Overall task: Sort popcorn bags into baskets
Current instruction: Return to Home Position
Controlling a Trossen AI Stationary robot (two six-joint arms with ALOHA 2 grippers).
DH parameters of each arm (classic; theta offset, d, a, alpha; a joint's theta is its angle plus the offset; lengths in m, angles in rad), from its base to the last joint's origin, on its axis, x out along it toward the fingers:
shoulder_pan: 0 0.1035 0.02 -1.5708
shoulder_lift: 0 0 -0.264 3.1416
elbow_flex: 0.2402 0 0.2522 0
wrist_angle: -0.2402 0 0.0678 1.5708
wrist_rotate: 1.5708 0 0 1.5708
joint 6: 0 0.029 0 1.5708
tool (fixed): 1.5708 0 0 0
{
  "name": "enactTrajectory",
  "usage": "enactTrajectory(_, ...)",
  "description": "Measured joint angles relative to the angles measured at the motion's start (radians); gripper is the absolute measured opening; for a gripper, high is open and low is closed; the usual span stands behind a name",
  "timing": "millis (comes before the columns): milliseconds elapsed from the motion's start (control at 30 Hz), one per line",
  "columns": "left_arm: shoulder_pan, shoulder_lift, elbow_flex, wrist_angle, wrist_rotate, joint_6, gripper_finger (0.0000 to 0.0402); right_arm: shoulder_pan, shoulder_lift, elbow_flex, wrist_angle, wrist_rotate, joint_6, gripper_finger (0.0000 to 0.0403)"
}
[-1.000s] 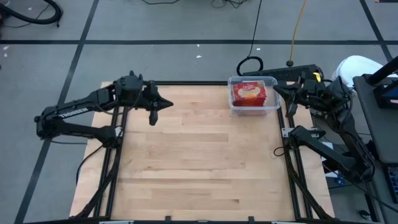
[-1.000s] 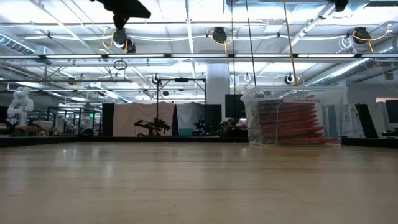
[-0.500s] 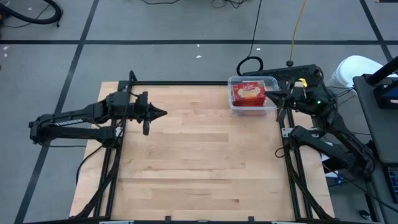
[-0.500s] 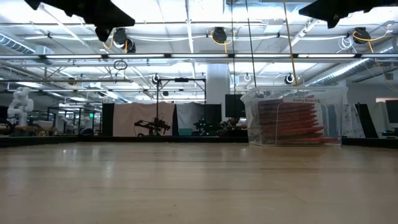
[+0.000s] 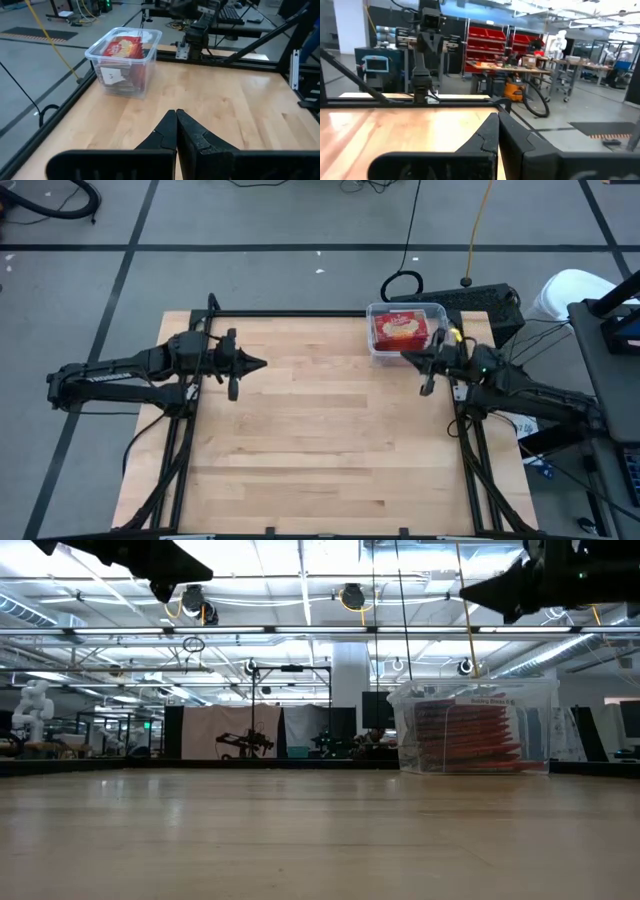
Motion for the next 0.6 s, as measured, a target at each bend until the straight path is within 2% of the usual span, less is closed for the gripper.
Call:
enactTrajectory(133,0.000,0.000,0.000,0.000,-0.004,0.038,0.0000,0.066,0.000,-0.100,0.108,0.043,0.017,0.0000)
enactTrajectory(267,0.000,0.000,-0.002,0.004,-0.004,0.051,0.0000,0.112,0.000,-0.165,0.145,0.041,0.045,0.0000)
enactTrajectory(500,-0.013,0.001,-0.121,0.179,0.012,0.009,0.0000,0.159,0.000,-0.213,0.145,0.043,0.052,0.0000)
enactTrajectory(600,-0.027,0.001,-0.173,0.250,0.002,-0.006,0.0000,0.177,0.000,-0.220,0.145,0.104,0.052,0.0000)
